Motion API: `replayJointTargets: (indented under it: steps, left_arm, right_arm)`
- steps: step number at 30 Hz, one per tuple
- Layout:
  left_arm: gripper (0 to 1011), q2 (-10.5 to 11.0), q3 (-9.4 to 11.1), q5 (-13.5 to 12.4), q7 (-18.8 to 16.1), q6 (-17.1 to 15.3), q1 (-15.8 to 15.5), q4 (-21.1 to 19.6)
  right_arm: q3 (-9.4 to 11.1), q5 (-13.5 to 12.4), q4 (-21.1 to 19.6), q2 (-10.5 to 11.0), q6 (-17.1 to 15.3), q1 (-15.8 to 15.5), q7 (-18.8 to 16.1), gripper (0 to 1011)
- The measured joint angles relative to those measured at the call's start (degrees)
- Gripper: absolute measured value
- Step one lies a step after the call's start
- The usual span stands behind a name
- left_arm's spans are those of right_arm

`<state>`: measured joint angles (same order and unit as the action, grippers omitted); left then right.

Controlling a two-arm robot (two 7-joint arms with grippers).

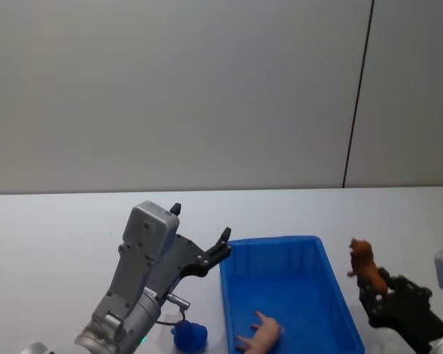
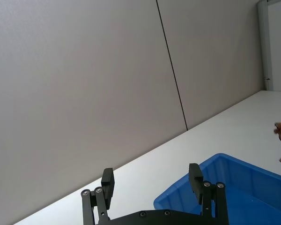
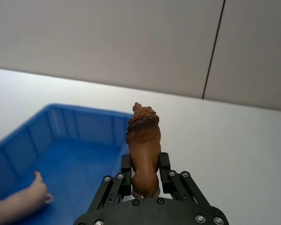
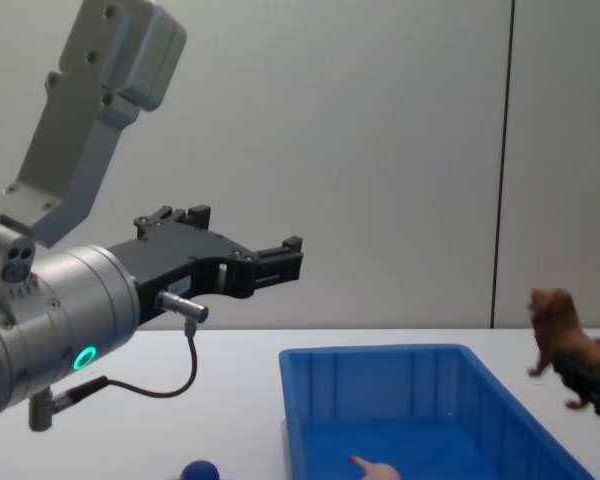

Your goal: Pick up the two dolls from the table and place them into the box.

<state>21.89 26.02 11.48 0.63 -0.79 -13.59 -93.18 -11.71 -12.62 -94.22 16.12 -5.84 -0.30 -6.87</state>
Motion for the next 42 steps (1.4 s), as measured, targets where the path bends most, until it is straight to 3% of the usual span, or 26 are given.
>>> replayJointTargets:
  steps: [8,16,28,38,42]
  left_arm:
    - [1003,0.00,0.00,0.00,0.00,0.00,0.00,0.00]
    - [1003,0.00,0.00,0.00,0.00,0.00,0.00,0.00]
    - [1003,0.00,0.00,0.00,0.00,0.00,0.00,0.00]
    - [1003,0.00,0.00,0.00,0.00,0.00,0.00,0.00]
    - [1003,0.00,0.00,0.00,0.00,0.00,0.00,0.00]
  right_arm:
    - [-0.81,-0.14,-0.41,-1.42,0.81,2.02,-3.51,335]
    - [-2.13,0.03,2.08,-3.57,0.80,4.74,-7.00,335]
    - [-3.20,0.77,5.80,-5.66,-0.05,7.61,-8.71,690]
    - [-2.93,1.80,5.61,-5.50,0.28,7.11,-4.87,987]
    - [-2.52,1.94,4.58,-4.93,0.70,6.10,-2.88,1001]
